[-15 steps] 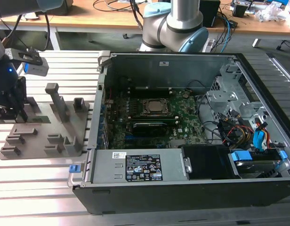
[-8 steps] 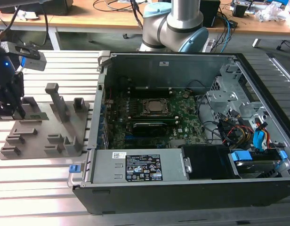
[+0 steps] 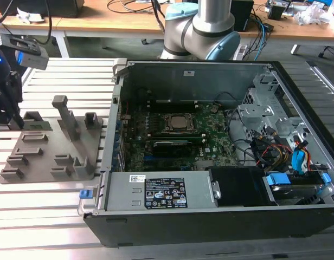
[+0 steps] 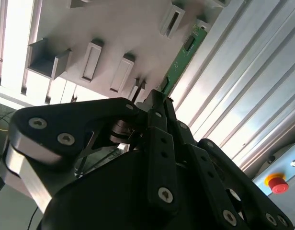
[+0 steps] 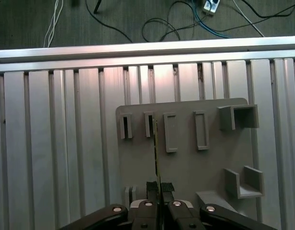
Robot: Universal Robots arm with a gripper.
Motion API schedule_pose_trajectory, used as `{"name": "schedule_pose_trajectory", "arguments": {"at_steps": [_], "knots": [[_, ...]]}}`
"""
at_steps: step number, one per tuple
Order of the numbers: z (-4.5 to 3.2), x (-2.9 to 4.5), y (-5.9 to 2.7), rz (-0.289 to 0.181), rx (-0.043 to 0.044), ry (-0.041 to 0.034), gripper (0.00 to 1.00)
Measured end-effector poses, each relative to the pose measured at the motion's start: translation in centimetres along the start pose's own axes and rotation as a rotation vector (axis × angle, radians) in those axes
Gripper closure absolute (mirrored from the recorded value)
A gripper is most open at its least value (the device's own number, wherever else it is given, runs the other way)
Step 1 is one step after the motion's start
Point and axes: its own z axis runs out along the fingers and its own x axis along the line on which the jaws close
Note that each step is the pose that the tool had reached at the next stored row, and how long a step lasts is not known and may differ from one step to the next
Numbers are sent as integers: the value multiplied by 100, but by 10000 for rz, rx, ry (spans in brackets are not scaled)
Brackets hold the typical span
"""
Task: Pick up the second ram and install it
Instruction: 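Pick up the second ram and move it above second insertion slot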
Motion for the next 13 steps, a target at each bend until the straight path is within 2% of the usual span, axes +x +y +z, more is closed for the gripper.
{"name": "schedule_pose_trajectory", "arguments": {"at_steps": [5,10,13], "knots": [[-149,0,7,0,0,0,86],[-330,-1,15,0,0,0,86],[-389,-1,17,0,0,0,86]]}}
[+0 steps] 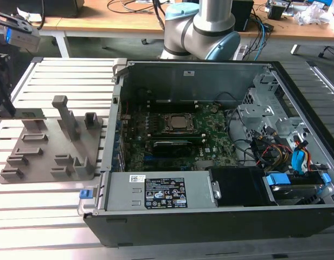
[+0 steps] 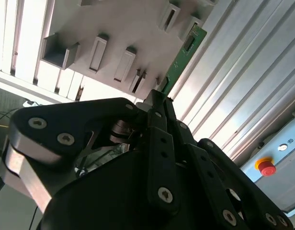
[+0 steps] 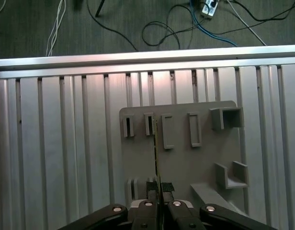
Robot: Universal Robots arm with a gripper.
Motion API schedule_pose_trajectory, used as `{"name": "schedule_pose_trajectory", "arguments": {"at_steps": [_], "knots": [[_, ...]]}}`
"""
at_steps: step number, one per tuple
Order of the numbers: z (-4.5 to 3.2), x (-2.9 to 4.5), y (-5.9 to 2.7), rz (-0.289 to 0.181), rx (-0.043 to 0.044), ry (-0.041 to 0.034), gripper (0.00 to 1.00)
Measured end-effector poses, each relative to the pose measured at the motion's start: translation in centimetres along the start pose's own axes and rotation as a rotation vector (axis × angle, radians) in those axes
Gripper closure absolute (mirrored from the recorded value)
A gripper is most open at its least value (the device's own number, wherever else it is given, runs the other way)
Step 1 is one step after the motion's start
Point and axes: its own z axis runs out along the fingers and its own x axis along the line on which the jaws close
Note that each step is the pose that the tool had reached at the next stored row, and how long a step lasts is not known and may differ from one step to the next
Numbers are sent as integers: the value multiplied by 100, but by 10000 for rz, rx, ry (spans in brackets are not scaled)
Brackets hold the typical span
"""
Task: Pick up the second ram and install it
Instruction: 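Pick up the second ram and move it above second insertion slot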
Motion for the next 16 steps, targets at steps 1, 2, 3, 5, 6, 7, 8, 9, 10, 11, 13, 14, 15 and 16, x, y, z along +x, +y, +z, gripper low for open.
{"name": "schedule_pose_trajectory", "arguments": {"at_steps": [1,2,3,5,6,7,8,9,10,11,13,14,15,16], "knots": [[-30,0,1,0,0,0,86],[-55,0,2,0,0,-1,86],[-73,0,3,0,0,0,86],[-116,0,5,0,0,0,86],[-135,0,6,0,-1,0,86],[-161,0,7,0,0,-1,86],[-184,0,8,0,-1,0,86],[-205,0,9,0,-1,0,86],[-220,0,10,0,0,0,86],[-234,0,11,0,0,0,86],[-290,0,13,0,0,0,86],[-319,-1,14,0,0,0,86],[-339,0,15,0,0,-1,86],[-361,-1,16,0,0,0,86]]}}
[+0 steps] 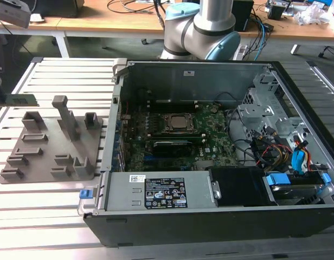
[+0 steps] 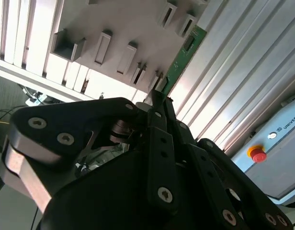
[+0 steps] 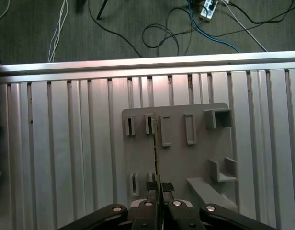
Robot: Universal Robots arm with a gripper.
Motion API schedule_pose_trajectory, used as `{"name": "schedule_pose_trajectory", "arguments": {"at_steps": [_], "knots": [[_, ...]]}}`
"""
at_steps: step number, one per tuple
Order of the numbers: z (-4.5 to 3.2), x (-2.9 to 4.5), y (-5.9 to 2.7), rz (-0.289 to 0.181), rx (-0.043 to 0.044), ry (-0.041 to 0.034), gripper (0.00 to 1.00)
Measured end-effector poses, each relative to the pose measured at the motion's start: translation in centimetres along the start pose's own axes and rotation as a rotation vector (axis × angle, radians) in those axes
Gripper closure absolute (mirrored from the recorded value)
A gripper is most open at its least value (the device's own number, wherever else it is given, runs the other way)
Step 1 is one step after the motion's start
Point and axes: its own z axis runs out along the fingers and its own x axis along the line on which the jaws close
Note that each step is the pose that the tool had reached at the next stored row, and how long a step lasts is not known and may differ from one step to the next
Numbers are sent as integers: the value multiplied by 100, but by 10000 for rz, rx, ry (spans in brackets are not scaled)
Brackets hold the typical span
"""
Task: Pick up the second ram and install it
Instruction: 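Pick up the second ram and move it above second insertion slot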
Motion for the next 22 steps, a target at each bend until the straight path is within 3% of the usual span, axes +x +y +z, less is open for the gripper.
{"name": "schedule_pose_trajectory", "arguments": {"at_steps": [2,5,12,19,22], "knots": [[-84,0,4,0,0,0,86],[-152,0,7,0,0,0,86],[-164,0,6,-1,-1,1,86],[-175,-13,-246,0,0,2,86],[-182,-22,-421,0,0,2,86]]}}
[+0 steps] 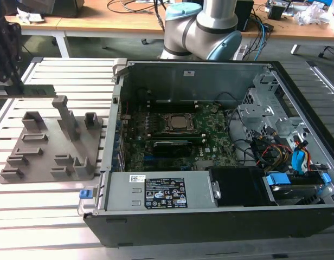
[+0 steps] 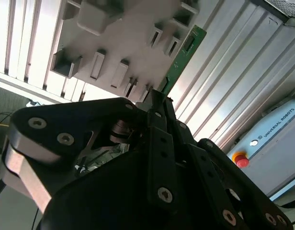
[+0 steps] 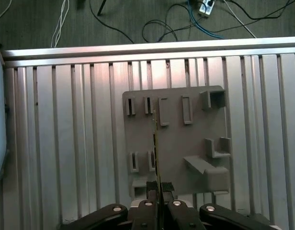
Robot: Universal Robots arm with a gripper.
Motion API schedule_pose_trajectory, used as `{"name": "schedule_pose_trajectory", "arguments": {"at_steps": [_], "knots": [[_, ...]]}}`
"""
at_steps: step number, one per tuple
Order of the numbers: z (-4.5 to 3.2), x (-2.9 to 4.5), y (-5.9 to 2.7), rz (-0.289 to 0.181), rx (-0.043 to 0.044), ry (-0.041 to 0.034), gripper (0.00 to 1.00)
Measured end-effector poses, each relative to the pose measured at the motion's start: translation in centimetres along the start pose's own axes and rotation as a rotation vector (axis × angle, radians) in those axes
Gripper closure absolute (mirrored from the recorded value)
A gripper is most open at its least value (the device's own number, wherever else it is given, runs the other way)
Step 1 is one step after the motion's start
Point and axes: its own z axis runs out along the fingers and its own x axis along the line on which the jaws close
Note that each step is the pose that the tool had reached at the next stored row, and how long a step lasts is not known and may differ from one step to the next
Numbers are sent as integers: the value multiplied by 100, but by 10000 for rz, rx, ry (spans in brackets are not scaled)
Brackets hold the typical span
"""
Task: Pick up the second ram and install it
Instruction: 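Pick up the second ram and move it above second insertion slot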
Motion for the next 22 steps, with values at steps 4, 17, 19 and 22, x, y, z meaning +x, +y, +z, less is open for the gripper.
{"name": "schedule_pose_trajectory", "arguments": {"at_steps": [4,17,19,22], "knots": [[-10,-12,-231,0,-1,0,86],[-40,-47,-894,0,-15,1,86],[-48,-56,-1061,1,-22,2,86],[-52,-61,-1171,-1,-27,1,86]]}}
